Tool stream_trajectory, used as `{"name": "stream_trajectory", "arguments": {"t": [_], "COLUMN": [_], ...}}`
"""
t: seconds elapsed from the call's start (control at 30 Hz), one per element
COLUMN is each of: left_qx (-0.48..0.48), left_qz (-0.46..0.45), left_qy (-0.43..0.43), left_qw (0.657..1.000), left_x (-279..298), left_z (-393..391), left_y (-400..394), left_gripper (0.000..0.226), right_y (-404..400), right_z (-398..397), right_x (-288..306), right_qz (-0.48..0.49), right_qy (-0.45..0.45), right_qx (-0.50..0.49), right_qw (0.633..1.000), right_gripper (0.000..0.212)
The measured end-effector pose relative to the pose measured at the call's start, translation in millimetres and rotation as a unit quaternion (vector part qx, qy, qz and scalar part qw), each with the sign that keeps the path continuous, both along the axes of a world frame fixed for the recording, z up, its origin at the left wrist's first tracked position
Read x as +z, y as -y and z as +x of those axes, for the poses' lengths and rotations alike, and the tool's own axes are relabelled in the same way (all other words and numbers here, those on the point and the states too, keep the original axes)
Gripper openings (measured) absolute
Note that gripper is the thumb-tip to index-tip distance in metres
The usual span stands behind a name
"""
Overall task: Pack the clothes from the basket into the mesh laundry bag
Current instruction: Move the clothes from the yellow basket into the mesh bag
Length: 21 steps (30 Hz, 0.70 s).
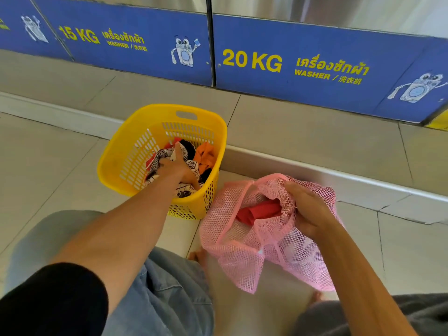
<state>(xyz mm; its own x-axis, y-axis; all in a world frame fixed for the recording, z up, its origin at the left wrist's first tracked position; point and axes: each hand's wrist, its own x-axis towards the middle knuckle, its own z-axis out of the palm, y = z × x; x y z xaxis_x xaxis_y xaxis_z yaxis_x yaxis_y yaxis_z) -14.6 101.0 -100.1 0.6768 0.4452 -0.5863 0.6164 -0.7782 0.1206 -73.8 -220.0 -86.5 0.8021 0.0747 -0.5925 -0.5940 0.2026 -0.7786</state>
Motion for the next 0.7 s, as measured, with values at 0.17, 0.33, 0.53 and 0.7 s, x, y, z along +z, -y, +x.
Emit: {"name": "stream_trajectory", "arguments": {"t": [0.17, 0.33, 0.53, 0.7], "left_qx": [-0.020, -0.007, 0.001, 0.099], "left_qz": [0.003, -0.007, -0.045, -0.217], "left_qy": [-0.017, 0.041, 0.186, 0.304], "left_qw": [1.000, 0.999, 0.981, 0.922], "left_x": [-1.5, 48.9, 157.4, 224.1], "left_z": [5.4, 10.4, 0.9, -26.9], "left_y": [-3.8, -6.7, -9.2, -2.1], "left_gripper": [0.133, 0.116, 0.096, 0.068], "right_y": [-2.8, -3.8, 0.2, 8.8], "right_z": [0.7, 4.8, -1.7, -12.0], "right_x": [-0.8, 6.1, 17.0, 22.5], "right_qz": [-0.002, 0.016, 0.018, 0.002], "right_qy": [0.002, 0.006, 0.018, 0.013], "right_qx": [0.006, -0.007, -0.010, -0.015], "right_qw": [1.000, 1.000, 1.000, 1.000], "right_gripper": [0.023, 0.027, 0.024, 0.022]}}
